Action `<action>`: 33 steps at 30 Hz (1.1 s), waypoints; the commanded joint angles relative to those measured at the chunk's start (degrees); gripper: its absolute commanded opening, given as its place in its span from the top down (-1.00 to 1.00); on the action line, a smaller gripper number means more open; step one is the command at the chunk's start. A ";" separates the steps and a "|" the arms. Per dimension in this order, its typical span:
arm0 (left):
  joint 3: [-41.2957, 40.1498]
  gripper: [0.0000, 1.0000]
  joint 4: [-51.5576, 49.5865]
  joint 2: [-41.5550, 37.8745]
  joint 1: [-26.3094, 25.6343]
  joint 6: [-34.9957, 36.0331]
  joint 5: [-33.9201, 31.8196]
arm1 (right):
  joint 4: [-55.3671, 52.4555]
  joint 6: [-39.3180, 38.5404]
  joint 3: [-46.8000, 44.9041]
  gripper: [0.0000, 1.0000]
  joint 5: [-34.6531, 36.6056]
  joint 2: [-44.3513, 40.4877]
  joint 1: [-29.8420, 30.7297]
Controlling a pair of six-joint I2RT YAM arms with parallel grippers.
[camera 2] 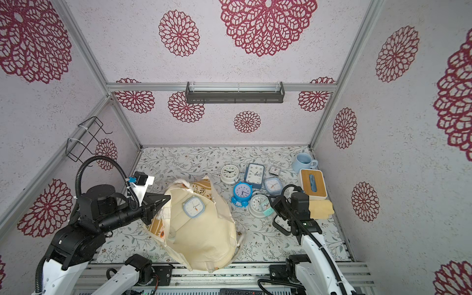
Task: Take the alarm clock out of the canvas bag
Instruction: Place the alarm at the center of the board.
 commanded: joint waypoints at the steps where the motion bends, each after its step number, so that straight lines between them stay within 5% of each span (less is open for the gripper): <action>1: 2.35 1.00 6.78 -0.21 0.24 0.04 2.57 | -0.17 -9.95 6.24 0.39 5.74 3.67 -1.65; 13: 0.96 1.00 9.03 0.53 0.25 0.49 3.21 | 2.88 -20.97 10.00 0.36 11.16 16.97 -6.03; 33: 2.51 1.00 8.45 2.38 0.24 1.70 2.24 | 17.87 -24.01 12.17 0.23 1.78 37.18 -6.27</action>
